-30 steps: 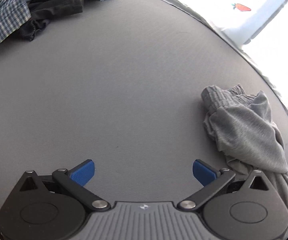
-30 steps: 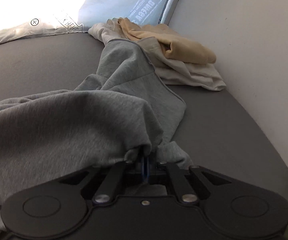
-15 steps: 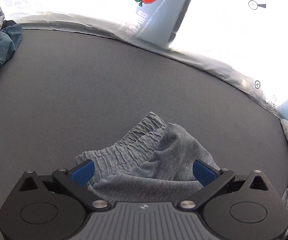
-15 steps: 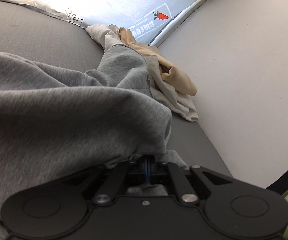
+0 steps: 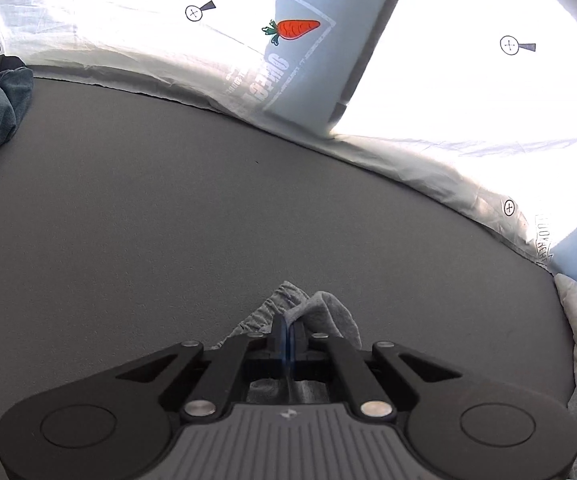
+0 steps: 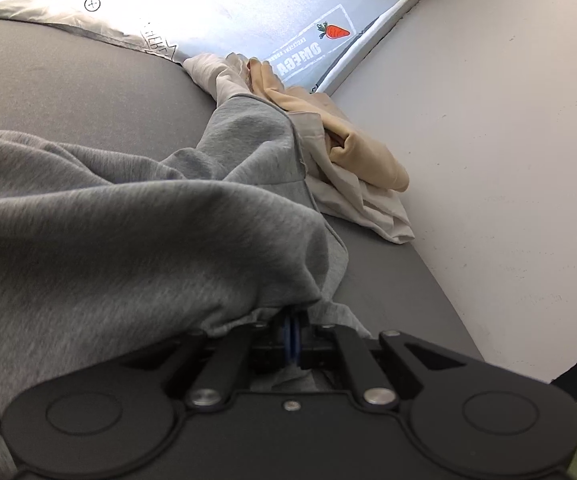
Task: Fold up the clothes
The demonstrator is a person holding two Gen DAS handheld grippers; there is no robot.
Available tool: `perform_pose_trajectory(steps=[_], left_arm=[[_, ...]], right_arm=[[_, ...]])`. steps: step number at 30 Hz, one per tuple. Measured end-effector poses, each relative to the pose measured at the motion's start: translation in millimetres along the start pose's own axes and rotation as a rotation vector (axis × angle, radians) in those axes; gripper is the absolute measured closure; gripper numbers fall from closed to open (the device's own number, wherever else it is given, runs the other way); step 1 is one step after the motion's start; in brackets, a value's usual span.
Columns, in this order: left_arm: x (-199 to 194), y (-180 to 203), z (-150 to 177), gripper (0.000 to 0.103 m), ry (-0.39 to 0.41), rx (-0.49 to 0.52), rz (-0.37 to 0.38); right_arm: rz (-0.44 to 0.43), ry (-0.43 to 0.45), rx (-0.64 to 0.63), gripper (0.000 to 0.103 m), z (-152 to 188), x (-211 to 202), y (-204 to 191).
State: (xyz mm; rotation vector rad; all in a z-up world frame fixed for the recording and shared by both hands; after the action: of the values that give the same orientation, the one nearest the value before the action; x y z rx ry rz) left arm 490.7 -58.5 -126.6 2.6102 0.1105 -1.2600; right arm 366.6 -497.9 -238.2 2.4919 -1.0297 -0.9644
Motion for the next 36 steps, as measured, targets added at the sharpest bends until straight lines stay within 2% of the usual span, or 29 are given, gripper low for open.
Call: perform_pose_trajectory(steps=[4, 6, 9, 13, 15, 18, 21, 22, 25, 29, 31, 32, 33, 34, 35, 36], left_arm=[[-22, -31, -27, 0.102, 0.094, -0.052, -0.040], [-35, -52, -46, 0.102, 0.144, -0.101, -0.052], [-60, -78, -78, 0.102, 0.241, -0.151, -0.066], [-119, -104, -121, 0.102, 0.418, -0.202, -0.023], [-147, -115, -135, 0.102, 0.503, -0.218, -0.017], [-184, -136, -137, 0.102, 0.586, -0.253, -0.022], [-204, -163, -113, 0.102, 0.616, -0.284, -0.125], [-204, -175, -100, 0.102, 0.599, -0.303, -0.148], [-193, -208, -48, 0.102, 0.502, -0.383, -0.184], [-162, -238, 38, 0.102, 0.290, -0.454, -0.304], [-149, -251, 81, 0.102, 0.196, -0.504, -0.335], [-144, -256, 101, 0.102, 0.157, -0.533, -0.339], [-139, -262, 120, 0.101, 0.118, -0.563, -0.342], [-137, -265, 135, 0.101, 0.096, -0.590, -0.335], [-136, -268, 148, 0.101, 0.080, -0.616, -0.324], [-134, -270, 161, 0.100, 0.063, -0.641, -0.313]], right_arm=[[0.028, 0.063, 0.115, 0.102, -30, -6, 34], [0.001, 0.119, 0.148, 0.102, -52, -9, 45], [-0.044, 0.222, 0.132, 0.102, -81, -20, 44], [-0.093, 0.400, 0.112, 0.102, -124, -52, 31], [-0.107, 0.481, 0.141, 0.102, -145, -72, 30], [-0.129, 0.573, 0.215, 0.102, -168, -103, 35], [-0.133, 0.598, 0.266, 0.102, -172, -122, 41], [-0.145, 0.587, 0.278, 0.102, -171, -125, 42], [-0.224, 0.444, 0.292, 0.102, -148, -114, 39], [-0.292, 0.243, 0.215, 0.102, -98, -93, 17], [-0.357, 0.123, 0.231, 0.099, -74, -85, 10], [-0.387, 0.066, 0.247, 0.091, -63, -81, 8], [-0.416, 0.017, 0.262, 0.075, -54, -78, 5], [-0.436, -0.016, 0.270, 0.065, -48, -75, 2], [-0.455, -0.033, 0.274, 0.050, -44, -74, -1], [-0.475, -0.044, 0.276, 0.046, -43, -73, -5]])
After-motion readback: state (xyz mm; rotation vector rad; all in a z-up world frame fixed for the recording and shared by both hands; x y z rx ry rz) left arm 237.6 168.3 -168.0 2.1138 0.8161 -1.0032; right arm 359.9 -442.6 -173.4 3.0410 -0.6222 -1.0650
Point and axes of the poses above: each gripper's, at about its wrist camera, not at the fingertips, and x roughly the way its jaws point, y to its right, z to its underside, the point moved 1 cm from there along x, roughly the way its jaws point, and after that the axes turned 7 degrees about x, right-handed, at the moved point
